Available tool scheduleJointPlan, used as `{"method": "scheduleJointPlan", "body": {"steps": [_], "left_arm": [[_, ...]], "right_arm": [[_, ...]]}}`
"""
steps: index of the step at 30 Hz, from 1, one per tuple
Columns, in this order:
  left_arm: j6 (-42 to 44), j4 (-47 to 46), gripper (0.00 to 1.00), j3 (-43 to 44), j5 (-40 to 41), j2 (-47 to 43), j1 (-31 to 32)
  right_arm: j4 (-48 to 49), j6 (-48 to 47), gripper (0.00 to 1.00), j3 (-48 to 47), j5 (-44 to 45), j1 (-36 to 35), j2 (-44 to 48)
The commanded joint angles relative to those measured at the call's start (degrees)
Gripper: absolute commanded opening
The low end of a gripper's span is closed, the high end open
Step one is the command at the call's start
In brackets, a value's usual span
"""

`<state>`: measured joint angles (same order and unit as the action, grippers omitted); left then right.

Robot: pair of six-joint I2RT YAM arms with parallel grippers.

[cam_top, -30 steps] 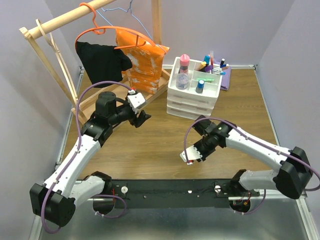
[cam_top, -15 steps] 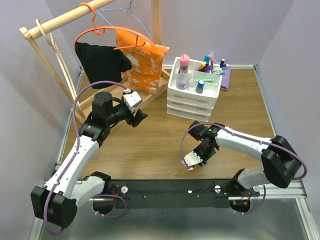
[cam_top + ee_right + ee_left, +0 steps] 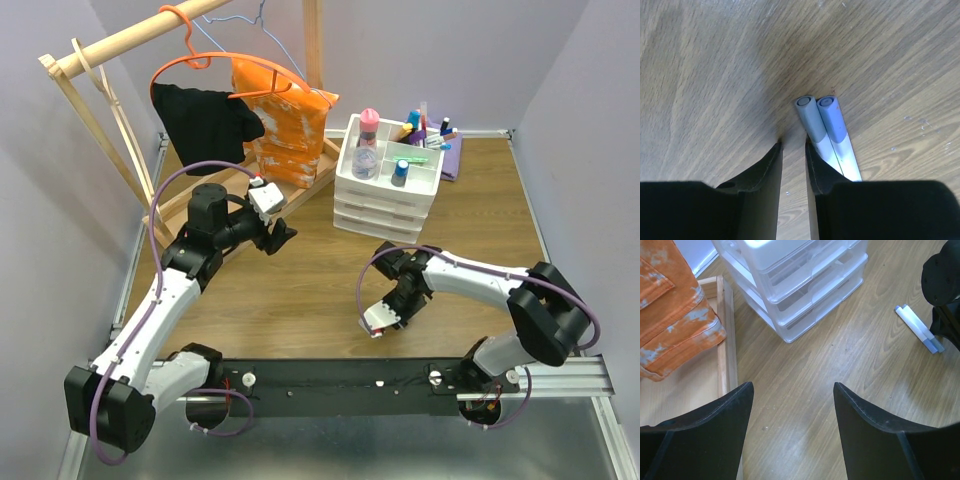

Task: Sort the stationery into containers
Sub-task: Pick up the pen from the center of the board.

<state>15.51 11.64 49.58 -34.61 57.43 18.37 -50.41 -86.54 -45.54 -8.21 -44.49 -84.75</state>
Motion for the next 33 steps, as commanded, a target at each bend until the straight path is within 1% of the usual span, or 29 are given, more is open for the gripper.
{"method": "scheduleJointPlan", "body": {"steps": [1, 5, 7, 10, 16, 20, 33], "left_arm": [[-1.01, -1.18, 0.74, 0.25, -2.04, 0.84, -0.35], [-1.09, -1.18, 0.74, 1.3, -2.13, 1.37, -0.35], [-1.09, -1.35, 0.74, 1.57, -2.21, 1.81, -0.35], [-0.74, -1.35, 0.74, 1.83, -2.04, 1.98, -0.35], [0.14, -0.04, 0.74, 2.71, -1.69, 2.42, -0.35], [-0.04, -0.83, 0.75, 2.36, -1.69, 2.6, -0.35], [-0.57, -2.32, 0.75, 0.78, -1.6, 3.04, -0.35]], "right_arm": [[-1.35, 0.06, 0.32, -3.67, -0.75, 0.54, -0.68], [-7.83, -1.95, 0.33, -7.19, -2.25, 0.54, 2.65], [-9.61, -2.66, 0.34, -8.07, -2.95, 0.54, 4.68], [-11.02, -3.19, 0.34, -8.78, -2.61, 0.63, 5.3], [-7.25, -1.79, 0.35, -7.37, -2.6, 0.63, 2.05], [-4.79, -1.35, 0.35, -7.46, -2.6, 0.63, -0.41], [-2.67, -1.7, 0.35, -5.44, -2.95, 0.55, -3.67]]}}
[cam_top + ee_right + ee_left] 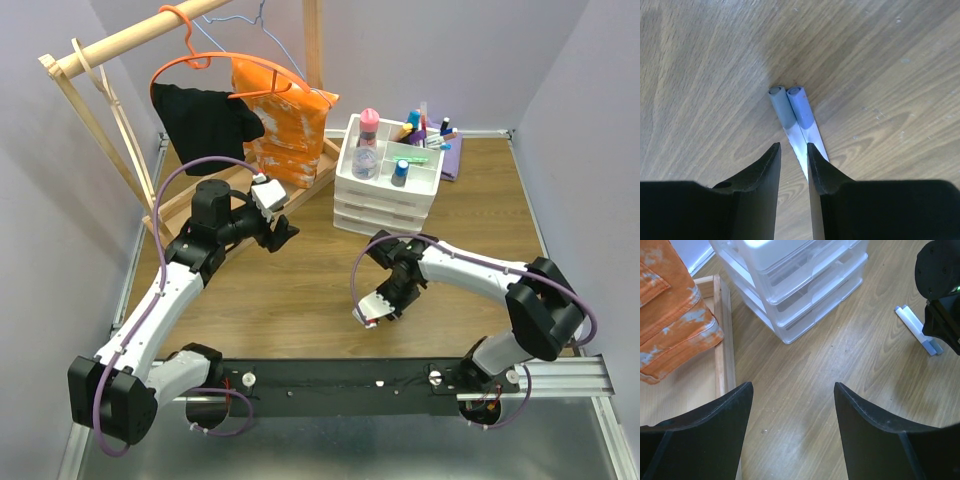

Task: Sort the stationery into containers
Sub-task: Pick up the pen from the center of the board.

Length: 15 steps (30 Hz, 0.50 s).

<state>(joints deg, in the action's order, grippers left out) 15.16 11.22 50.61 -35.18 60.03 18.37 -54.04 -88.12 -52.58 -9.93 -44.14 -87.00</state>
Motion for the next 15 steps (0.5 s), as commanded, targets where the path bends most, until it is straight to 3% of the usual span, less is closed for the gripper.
{"method": "scheduleJointPlan", "body": {"steps": [1, 15], "left_arm": [[-0.3, -1.91, 0.75, -0.16, -1.03, 0.61, -0.35], [-0.83, -2.52, 0.75, -0.07, -1.03, 1.76, -0.35]], "right_arm": [[1.04, -0.04, 0.35, 1.77, -1.49, 0.28, -1.33], [8.42, 1.19, 0.34, 8.8, 0.26, 0.28, -2.47]]}}
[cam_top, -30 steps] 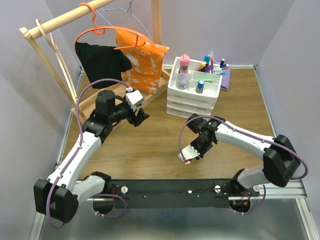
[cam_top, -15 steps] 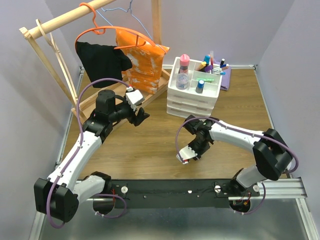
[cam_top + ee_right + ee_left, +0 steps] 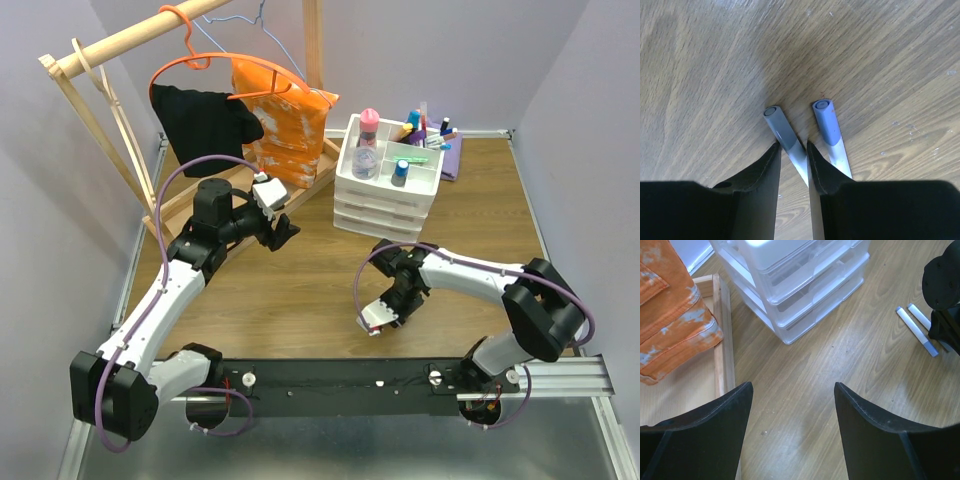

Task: Sort the stationery into containers
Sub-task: Pick up the pen from the center of the board, then place the pen in the storage box.

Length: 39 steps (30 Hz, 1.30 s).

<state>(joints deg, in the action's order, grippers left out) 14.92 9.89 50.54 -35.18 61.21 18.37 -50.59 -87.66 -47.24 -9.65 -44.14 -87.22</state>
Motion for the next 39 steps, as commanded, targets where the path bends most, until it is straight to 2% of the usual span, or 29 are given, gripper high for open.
{"method": "scheduleJointPlan", "body": {"steps": [1, 4, 7, 9, 12, 13, 14, 16, 17, 19, 20, 22, 23, 24, 26, 27, 29, 30, 33, 39], "left_arm": [[-0.5, -1.19, 0.75, 0.08, -1.03, 0.66, -0.35], [-0.5, -1.1, 0.75, 0.34, -1.12, 1.1, -0.35], [-0.59, -1.01, 0.75, 0.78, -1.29, 1.63, -0.35], [-0.24, -0.4, 0.75, 1.66, -1.47, 1.98, -0.35], [-0.41, 0.39, 0.75, 3.76, -1.65, 3.12, -0.35], [-0.5, 0.39, 0.75, 4.38, -1.73, 3.73, -0.27], [-0.42, 0.31, 0.75, 5.0, -1.82, 4.18, -0.27], [-0.5, 0.22, 0.75, 7.28, -1.82, 6.01, -0.27], [-0.59, 0.13, 0.75, 8.07, -1.91, 6.72, -0.18], [-0.24, -0.05, 0.75, 10.62, -1.91, 8.56, 0.44], [-0.24, -0.13, 0.75, 11.5, -1.82, 9.18, 0.61], [0.02, -0.13, 0.75, 13.78, -1.91, 11.02, 1.49], [0.11, -0.05, 0.75, 14.57, -1.91, 11.56, 1.84], [0.2, 0.21, 0.75, 16.15, -1.91, 12.09, 2.28], [1.34, 1.26, 0.75, 17.74, -1.82, 13.58, 3.33], [1.69, 1.62, 0.75, 18.79, -1.74, 13.93, 3.77], [2.04, 1.8, 0.75, 19.5, -1.47, 14.9, 4.56], [2.13, 1.8, 0.75, 20.03, -1.38, 15.16, 4.83], [2.31, 1.54, 0.75, 20.29, -1.03, 16.22, 5.62], [2.57, 1.8, 0.75, 21.17, -0.42, 17.71, 6.59]], "right_arm": [[5.49, 0.91, 0.33, 3.65, 0.07, 0.28, -2.95], [4.89, 1.7, 0.19, 3.13, 0.07, 0.28, -3.74], [1.38, 4.24, 0.11, -0.91, -2.73, 0.28, -1.56], [-4.41, 7.13, 0.07, -5.29, -5.9, 0.19, 1.17], [-16.18, 10.04, 0.01, -17.85, -10.82, 0.28, 3.46], [-18.82, 10.92, 0.01, -25.45, -11.96, 0.2, 3.9], [-23.54, 11.71, 0.01, -29.01, -14.15, 0.28, 4.25], [-26.57, 15.92, 0.0, -36.57, -16.18, 0.28, 4.6], [-27.19, 17.77, 0.01, -43.3, -18.02, 0.28, 4.6], [-25.19, 24.09, 0.0, -48.01, -18.82, 0.46, 4.78], [-20.39, 26.2, 0.01, -50.47, -19.26, 0.72, 5.13], [-12.04, 34.1, 0.01, -49.62, -19.35, 2.47, 7.83], [-0.24, 37.7, 0.01, -48.22, -19.53, 3.61, 8.99], [5.96, 44.87, 0.01, -44.64, -20.05, 5.19, 10.13], [21.57, 52.11, 0.0, -42.59, -21.81, 11.16, 10.93], [25.41, 58.76, 0.01, -42.75, -21.81, 13.1, 10.41], [34.88, 65.65, 0.01, -44.15, -22.51, 19.59, 7.52], [37.81, 72.04, 0.0, -44.68, -22.43, 21.62, 6.55], [47.49, 79.54, 0.01, -45.74, -20.68, 27.87, 3.13], [55.68, 86.77, 0.01, -46.8, -18.12, 33.85, -1.72]]}}
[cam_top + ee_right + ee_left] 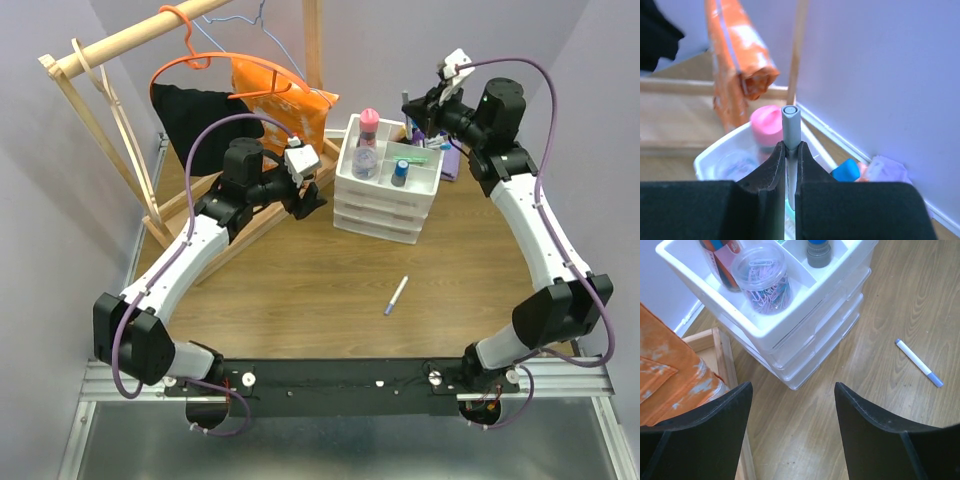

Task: Sort the stationery into containers
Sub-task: Place the pen in the storage box.

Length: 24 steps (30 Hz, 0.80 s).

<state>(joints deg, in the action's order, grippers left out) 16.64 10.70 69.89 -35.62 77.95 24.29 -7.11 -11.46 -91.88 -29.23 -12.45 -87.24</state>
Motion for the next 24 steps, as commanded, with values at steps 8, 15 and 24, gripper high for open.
{"method": "scheduleJointPlan", "body": {"steps": [8, 15, 24], "left_arm": [[1.46, 1.52, 0.76, 1.74, 0.9, 2.46, 1.28], [2.07, 1.87, 0.76, 3.23, 1.78, 4.4, 3.48], [2.6, 2.31, 0.76, 5.79, 2.74, 6.95, 5.85]], "right_arm": [[16.16, 16.03, 0.0, -1.38, 4.0, 6.91, -5.31], [21.08, 17.35, 0.01, 5.82, 7.61, 9.11, -2.33], [23.64, 17.0, 0.0, 13.91, 11.12, 9.37, 0.49]]}}
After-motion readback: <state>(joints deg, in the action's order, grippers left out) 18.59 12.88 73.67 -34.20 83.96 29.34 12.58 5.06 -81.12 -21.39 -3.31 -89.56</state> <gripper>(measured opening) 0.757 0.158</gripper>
